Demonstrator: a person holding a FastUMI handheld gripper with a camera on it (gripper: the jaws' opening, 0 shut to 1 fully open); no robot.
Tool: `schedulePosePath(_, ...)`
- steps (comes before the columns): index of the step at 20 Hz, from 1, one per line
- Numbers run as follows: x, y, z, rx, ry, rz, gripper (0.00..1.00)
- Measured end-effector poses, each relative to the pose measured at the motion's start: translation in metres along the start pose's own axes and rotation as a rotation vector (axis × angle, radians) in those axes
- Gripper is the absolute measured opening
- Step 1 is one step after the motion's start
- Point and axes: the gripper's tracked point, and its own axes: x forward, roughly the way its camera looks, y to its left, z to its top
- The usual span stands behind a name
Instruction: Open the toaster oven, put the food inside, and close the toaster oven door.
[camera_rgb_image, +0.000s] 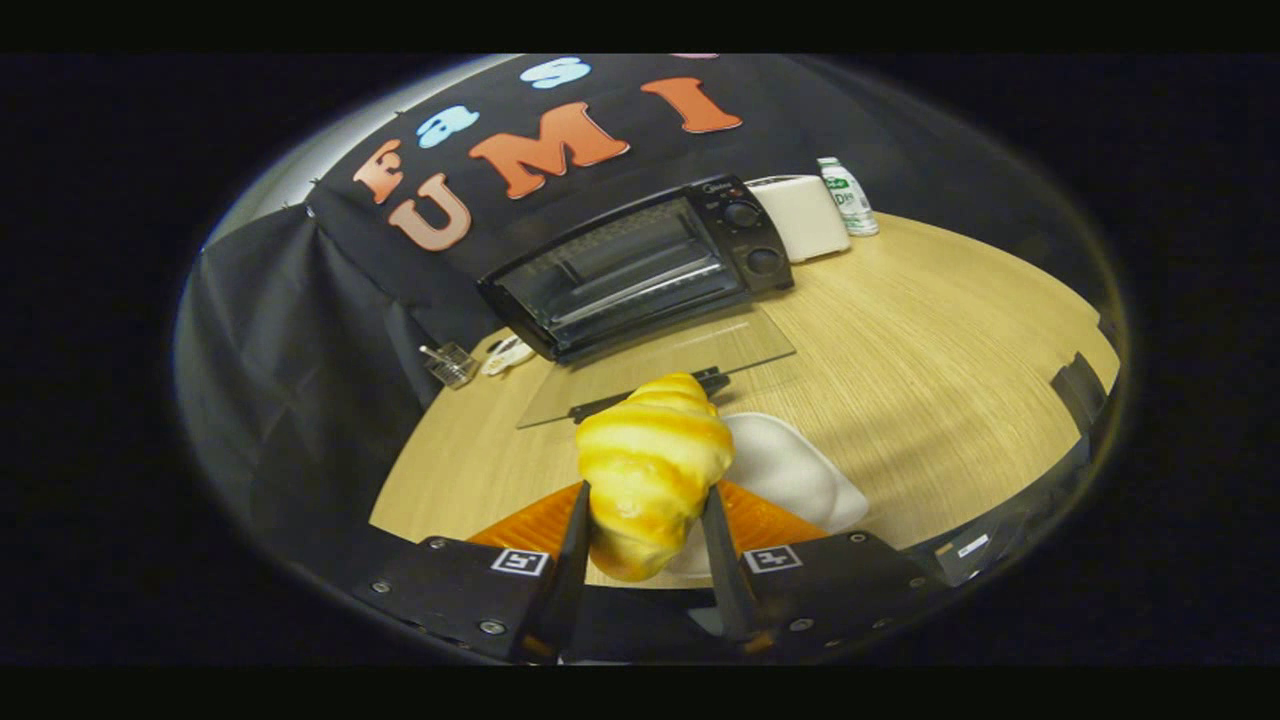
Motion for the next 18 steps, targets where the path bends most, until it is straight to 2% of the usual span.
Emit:
schedulePosePath(2, 0.003, 0.012, 0.014, 0.014, -0.038, 0.062, 0.56)
schedulePosePath(7, 0.032, 0.046, 0.060, 0.154, -0.077, 0.252, 0.56)
schedulePosePath(12, 0.072, 0.059, 0.101, 0.261, -0.088, 0.325, 0.55)
schedulePosePath(18, 0.122, 0.048, 0.137, 0.350, -0.087, 0.318, 0.55)
